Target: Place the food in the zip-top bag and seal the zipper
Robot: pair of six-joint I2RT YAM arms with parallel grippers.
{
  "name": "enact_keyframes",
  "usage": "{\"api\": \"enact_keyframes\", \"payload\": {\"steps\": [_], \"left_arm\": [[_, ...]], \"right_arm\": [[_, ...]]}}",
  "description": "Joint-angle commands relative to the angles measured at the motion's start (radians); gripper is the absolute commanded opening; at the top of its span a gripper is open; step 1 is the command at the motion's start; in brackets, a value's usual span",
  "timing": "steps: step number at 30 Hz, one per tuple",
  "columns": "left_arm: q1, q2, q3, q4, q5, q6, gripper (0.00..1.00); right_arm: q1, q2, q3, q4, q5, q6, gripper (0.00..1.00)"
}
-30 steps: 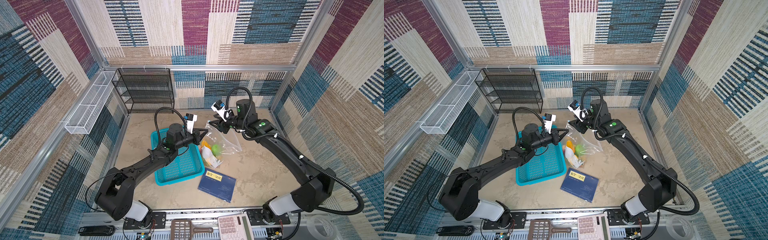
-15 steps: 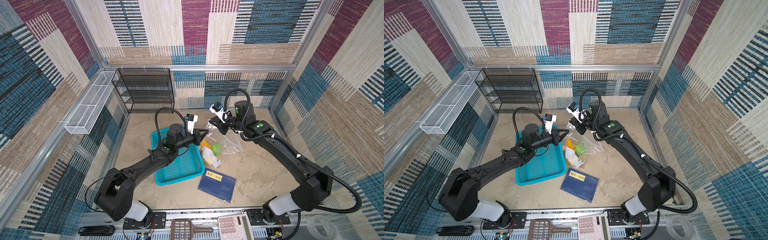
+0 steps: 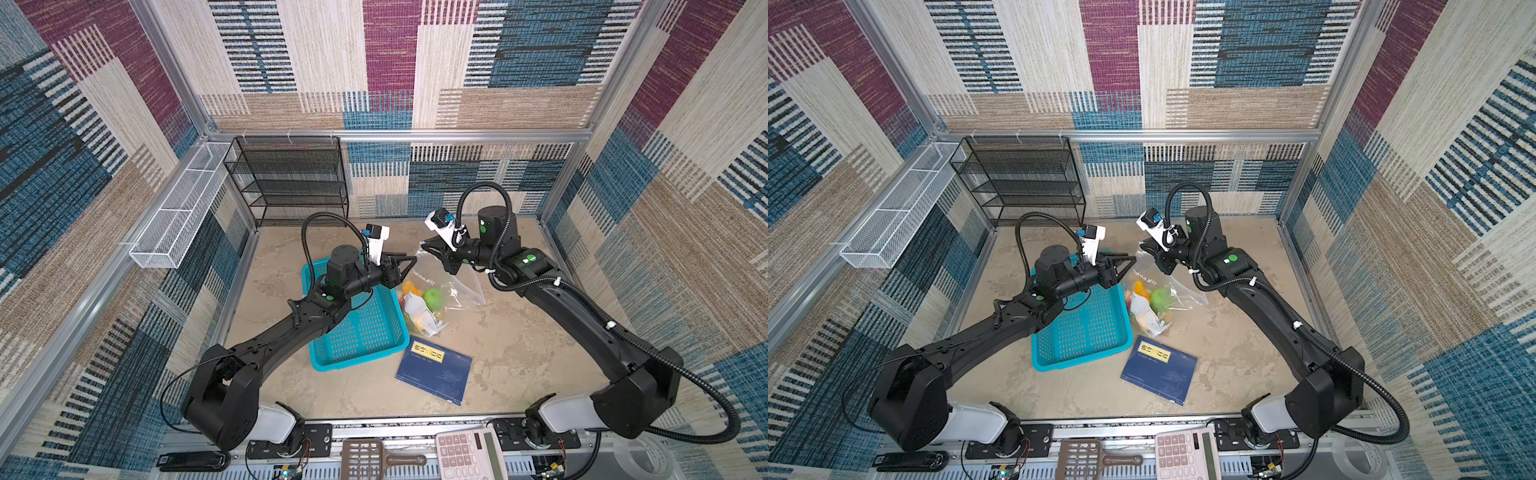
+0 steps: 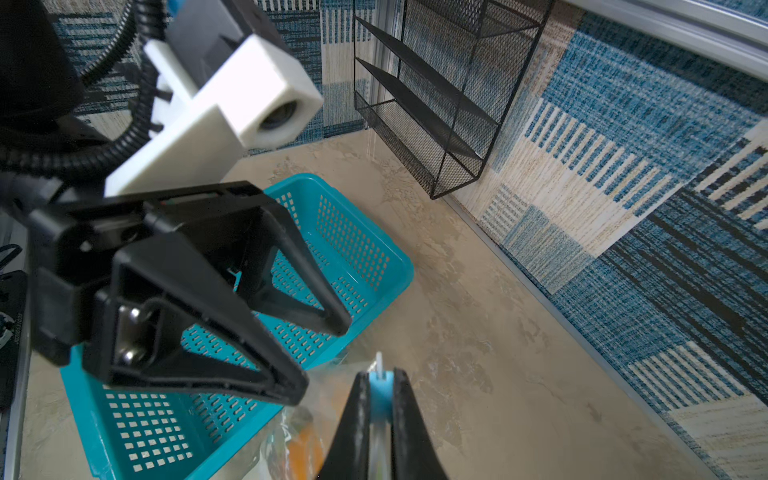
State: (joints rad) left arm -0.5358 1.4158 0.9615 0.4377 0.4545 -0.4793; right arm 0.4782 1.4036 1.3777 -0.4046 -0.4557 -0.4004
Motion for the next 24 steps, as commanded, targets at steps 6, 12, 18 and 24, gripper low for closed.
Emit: {"api": "enact_keyframes", "payload": {"steps": [6, 12, 18, 24], "left_arm": [[0.045, 0.042, 0.066, 0.133, 0.196, 0.022, 0.43], [0.045, 0.129, 0.111, 0.308, 0.346, -0.085, 0.36], [0.043, 0.161, 0.116, 0.362, 0.363, -0.134, 0.28], [0.043, 0.173, 0.124, 0.347, 0.364, -0.130, 0.26]], "right_arm": [[-0.001, -0.028, -0.027, 0.055, -0.058, 0.000, 0.00], [-0.001, -0.029, -0.032, 0.058, -0.063, -0.003, 0.00], [-0.001, -0.033, -0.038, 0.060, -0.059, -0.005, 0.00], [-0.002, -0.034, -0.046, 0.070, -0.070, -0.004, 0.00]]}}
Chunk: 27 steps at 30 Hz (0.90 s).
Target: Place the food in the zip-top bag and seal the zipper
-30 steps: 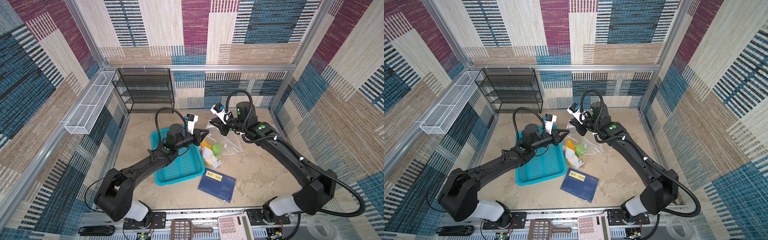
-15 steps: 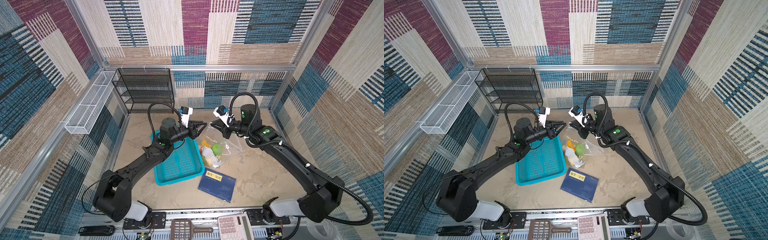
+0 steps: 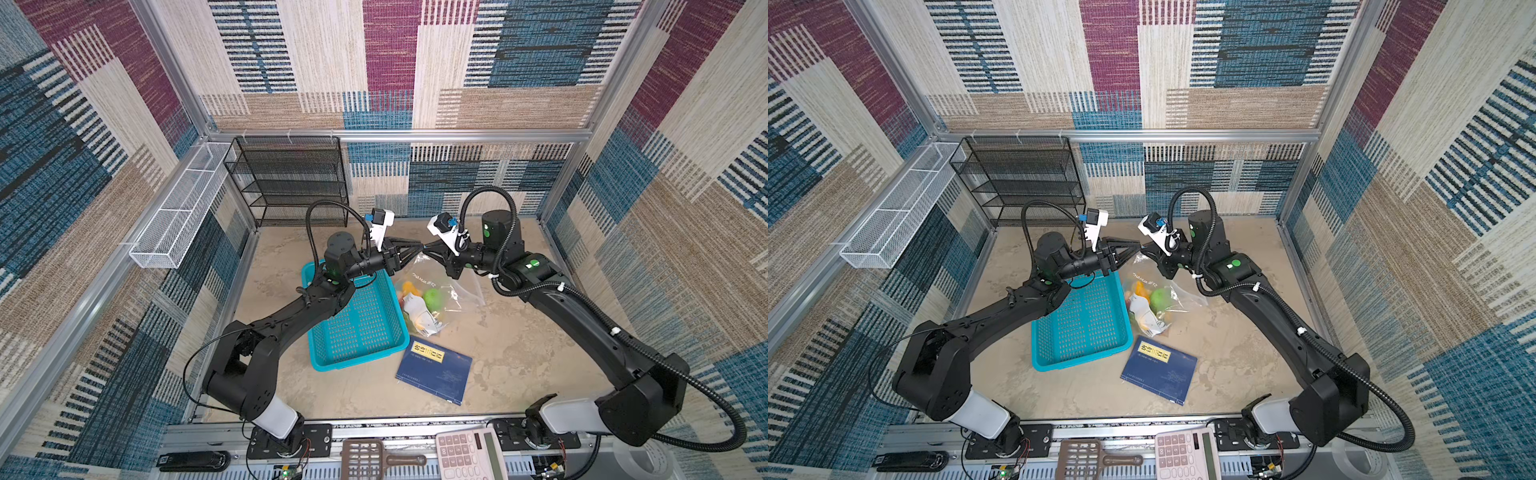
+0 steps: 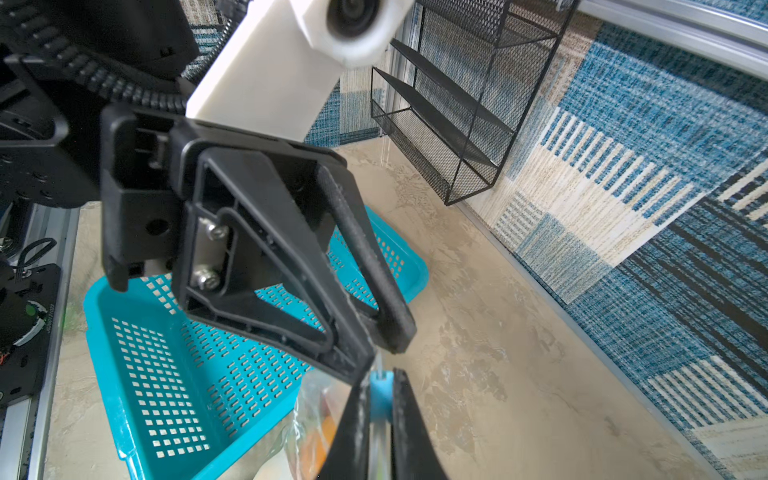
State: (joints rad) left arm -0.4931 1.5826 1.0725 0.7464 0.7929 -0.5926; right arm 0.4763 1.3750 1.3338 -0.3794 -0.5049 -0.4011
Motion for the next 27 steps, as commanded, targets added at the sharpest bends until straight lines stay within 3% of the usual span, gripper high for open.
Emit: {"api": "enact_keyframes", "payload": {"steps": [1, 4, 8, 27], "left_arm": [[0.001, 0.008, 0.016, 0.036, 0.026, -0.017, 0.25], [-0.002, 0.021, 0.024, 0.034, 0.029, -0.021, 0.21], [-0.005, 0.038, 0.038, 0.019, 0.035, -0.025, 0.00], [-0.005, -0.042, 0.020, -0.199, -0.133, 0.097, 0.00]], "right_arm": [[0.000, -0.006, -0.003, 0.046, -0.021, -0.002, 0.00], [0.000, -0.006, -0.007, 0.051, -0.023, -0.002, 0.00], [0.000, -0.012, -0.010, 0.057, -0.020, -0.003, 0.00], [0.000, -0.103, -0.120, 0.058, 0.046, 0.028, 0.00]]}}
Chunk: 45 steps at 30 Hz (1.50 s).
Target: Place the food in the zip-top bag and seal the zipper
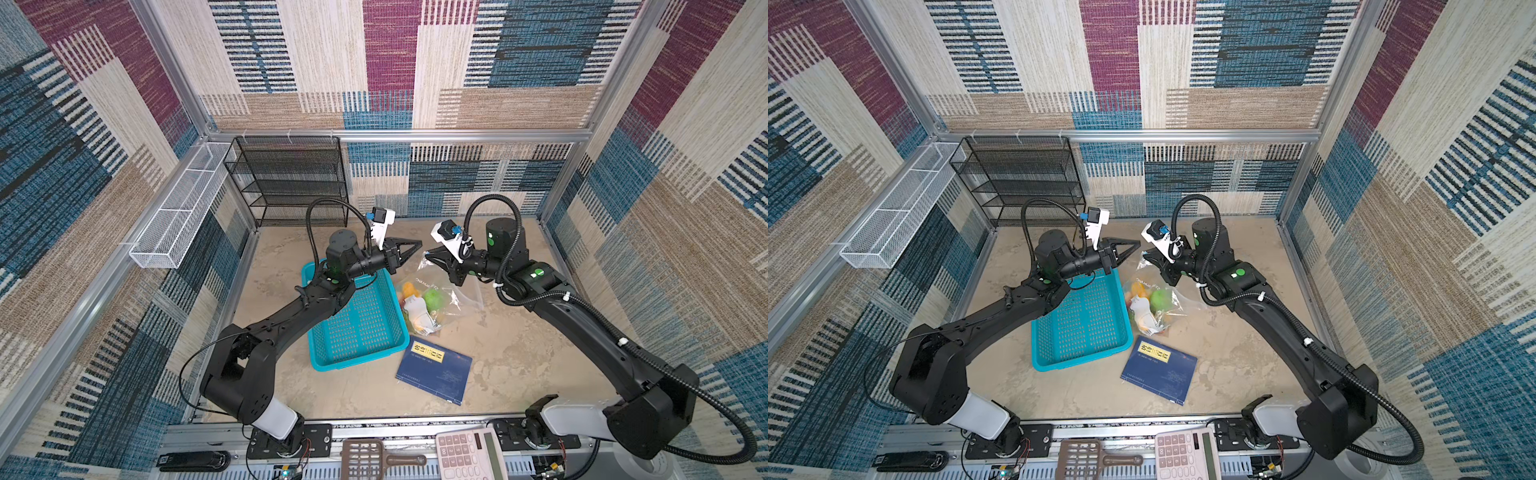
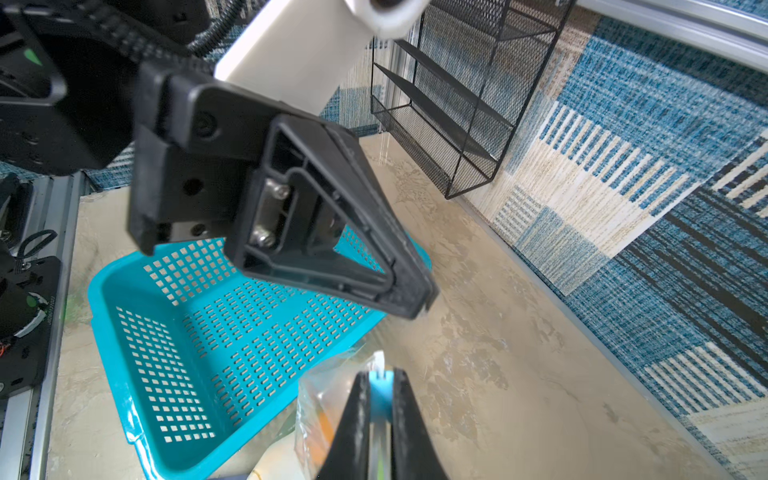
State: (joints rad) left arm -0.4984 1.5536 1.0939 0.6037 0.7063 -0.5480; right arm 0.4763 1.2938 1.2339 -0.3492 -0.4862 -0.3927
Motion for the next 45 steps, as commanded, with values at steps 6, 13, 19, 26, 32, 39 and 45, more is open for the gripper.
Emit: {"api": "enact_keyframes", "payload": {"steps": [6, 13, 19, 26, 32, 39, 45], "left_arm": [[0.000, -0.002, 0.001, -0.017, 0.023, 0.039, 0.00], [-0.002, 0.036, -0.012, 0.136, 0.171, -0.009, 0.31], [-0.009, 0.046, -0.006, 0.107, 0.195, 0.024, 0.38], [-0.014, 0.087, 0.031, 0.105, 0.192, 0.023, 0.27], [-0.014, 0.096, 0.039, 0.127, 0.158, 0.023, 0.00], [-0.011, 0.081, 0.008, 0.181, 0.154, 0.003, 0.00], [-0.006, 0.073, -0.006, 0.198, 0.163, -0.012, 0.00]], "right_arm": [[-0.001, -0.068, -0.051, 0.040, 0.034, 0.034, 0.00], [-0.009, -0.038, 0.000, 0.032, 0.026, 0.025, 0.00], [-0.010, -0.026, 0.022, 0.026, 0.011, 0.025, 0.00], [-0.010, -0.024, 0.021, 0.025, -0.015, 0.033, 0.00], [-0.010, -0.025, 0.004, 0.023, -0.006, 0.031, 0.00], [-0.010, -0.036, -0.033, 0.013, 0.084, 0.022, 0.00], [-0.011, -0.058, -0.063, 0.024, 0.158, 0.032, 0.00]]}}
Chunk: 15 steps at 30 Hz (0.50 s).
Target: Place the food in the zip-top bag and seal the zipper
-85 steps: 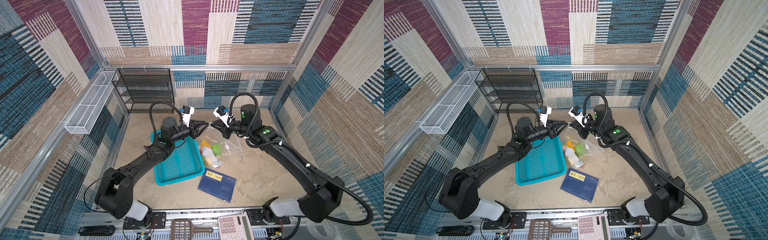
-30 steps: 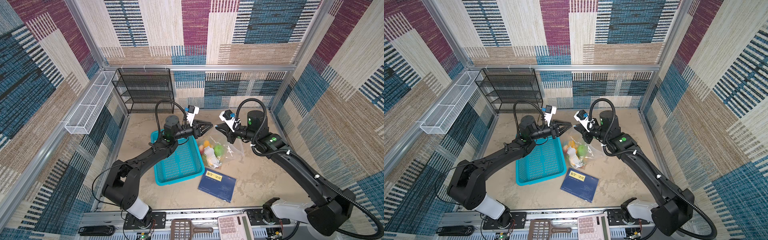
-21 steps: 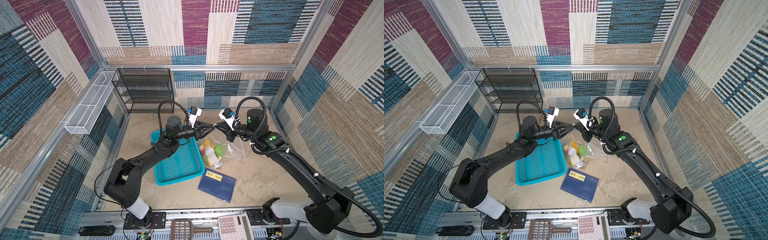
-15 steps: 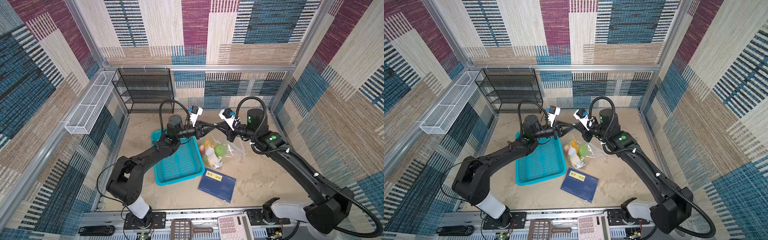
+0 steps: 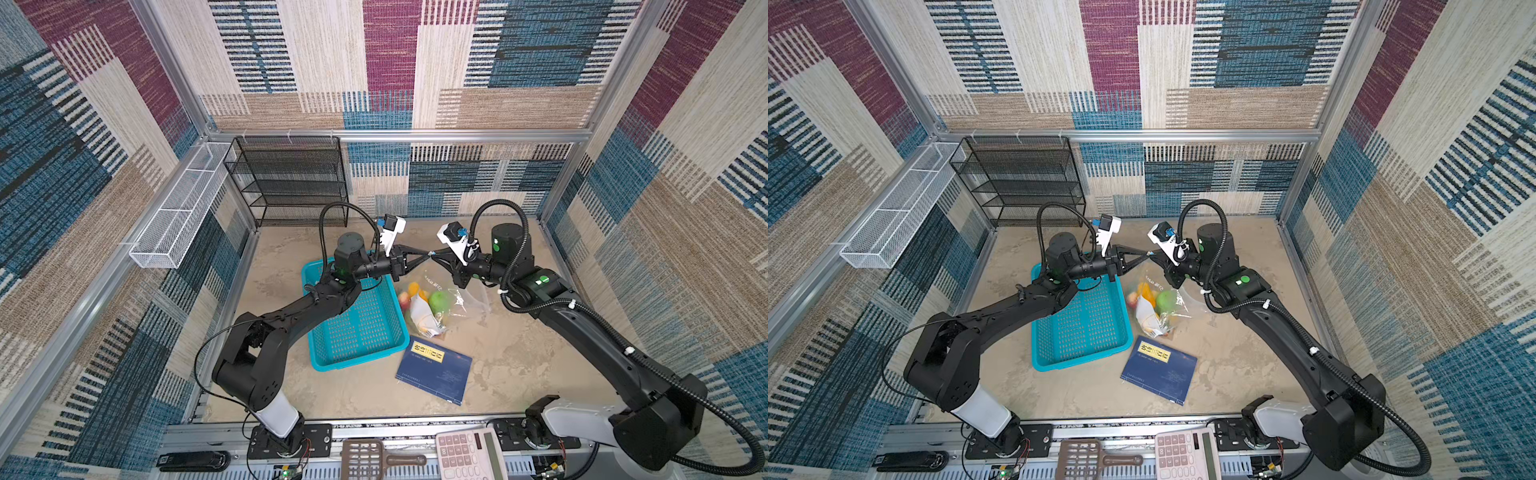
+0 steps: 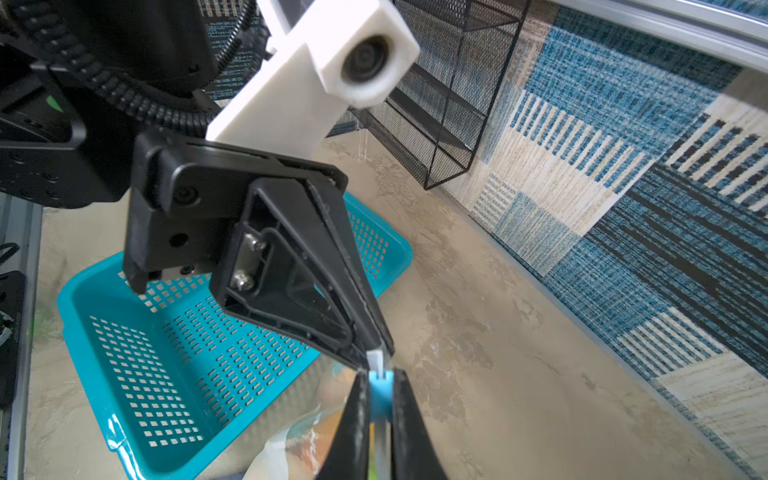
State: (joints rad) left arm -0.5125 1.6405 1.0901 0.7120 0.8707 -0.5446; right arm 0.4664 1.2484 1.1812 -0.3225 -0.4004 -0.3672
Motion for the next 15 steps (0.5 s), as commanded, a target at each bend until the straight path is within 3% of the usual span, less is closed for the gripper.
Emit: {"api": "enact_keyframes", "payload": {"steps": [1, 15], "left_arm": [[0.008, -0.014, -0.002, 0.092, -0.001, -0.019, 0.00], [0.022, -0.003, -0.004, 0.120, 0.038, -0.072, 0.00]], "right_arm": [[-0.002, -0.016, -0.013, -0.001, 0.086, 0.008, 0.00], [-0.003, -0.032, -0.026, 0.010, 0.022, 0.031, 0.00]]}}
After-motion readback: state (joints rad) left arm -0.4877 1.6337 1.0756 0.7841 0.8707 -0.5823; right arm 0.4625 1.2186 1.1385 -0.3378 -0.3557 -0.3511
